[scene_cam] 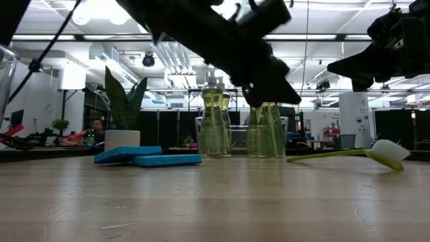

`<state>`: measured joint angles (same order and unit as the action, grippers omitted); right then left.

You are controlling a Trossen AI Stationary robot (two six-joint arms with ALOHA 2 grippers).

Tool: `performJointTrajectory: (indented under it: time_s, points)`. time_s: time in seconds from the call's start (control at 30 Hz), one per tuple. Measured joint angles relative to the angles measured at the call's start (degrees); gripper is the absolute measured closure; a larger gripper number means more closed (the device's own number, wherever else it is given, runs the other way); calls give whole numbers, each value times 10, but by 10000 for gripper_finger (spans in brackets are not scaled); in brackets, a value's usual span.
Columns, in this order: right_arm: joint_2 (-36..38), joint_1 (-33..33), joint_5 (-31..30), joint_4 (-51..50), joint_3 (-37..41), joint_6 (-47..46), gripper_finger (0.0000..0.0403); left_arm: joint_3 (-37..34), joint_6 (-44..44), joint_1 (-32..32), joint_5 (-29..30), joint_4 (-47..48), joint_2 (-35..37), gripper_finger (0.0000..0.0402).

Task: Pick & Place Kitchen Sink Supplies
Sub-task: Put the green dish brush into the bottom transparent bin

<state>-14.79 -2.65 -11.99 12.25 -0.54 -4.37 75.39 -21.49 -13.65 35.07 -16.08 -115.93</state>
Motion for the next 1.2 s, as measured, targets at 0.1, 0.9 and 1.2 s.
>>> performJointTrajectory:
  time_s: [0.1, 0.9, 1.2]
  points:
    - [1, 0, 0, 0, 0, 0, 394, 25, -8, 16, -4, 0, -30, 166]
    - [-1, 0, 0, 0, 0, 0, 394, 154, -87, 81, -71, 18, -147, 170]
    - [-1, 0, 0, 0, 0, 0, 394, 159, -82, 100, -152, 10, -173, 170]
